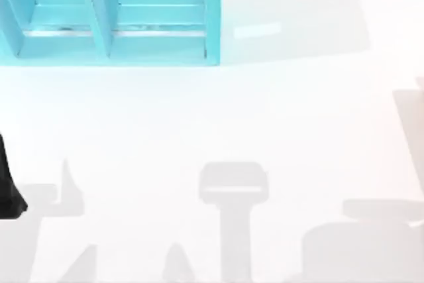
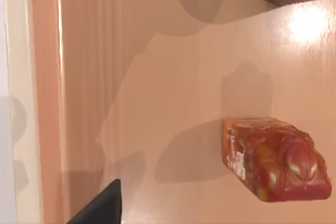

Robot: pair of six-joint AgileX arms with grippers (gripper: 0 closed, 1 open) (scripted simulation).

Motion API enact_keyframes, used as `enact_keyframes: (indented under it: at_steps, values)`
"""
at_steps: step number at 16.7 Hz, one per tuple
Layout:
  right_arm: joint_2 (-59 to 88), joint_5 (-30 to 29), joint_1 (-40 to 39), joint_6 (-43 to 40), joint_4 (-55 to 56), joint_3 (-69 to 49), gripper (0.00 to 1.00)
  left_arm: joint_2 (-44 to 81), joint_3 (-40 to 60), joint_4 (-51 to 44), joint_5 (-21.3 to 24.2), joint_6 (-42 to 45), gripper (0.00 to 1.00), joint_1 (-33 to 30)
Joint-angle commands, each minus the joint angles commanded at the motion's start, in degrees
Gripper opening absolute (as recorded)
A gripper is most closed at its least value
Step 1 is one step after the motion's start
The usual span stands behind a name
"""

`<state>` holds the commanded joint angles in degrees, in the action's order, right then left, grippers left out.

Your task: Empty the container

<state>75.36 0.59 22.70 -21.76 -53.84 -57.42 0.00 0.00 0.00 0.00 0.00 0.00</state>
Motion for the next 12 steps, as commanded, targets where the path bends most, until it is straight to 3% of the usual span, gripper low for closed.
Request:
enact_keyframes:
  at_steps: [6, 12]
  values:
    - [17.23, -0.19, 5.86, -5.90, -14.11, -14.06, 1.00, 0.00, 0.00, 0.00, 0.00, 0.00, 1.00, 0.00]
    - [18.23, -0.22, 6.11, -6.34, -15.14, -15.08, 1.00, 0.00, 0.00, 0.00, 0.00, 0.00, 1.00, 0.00]
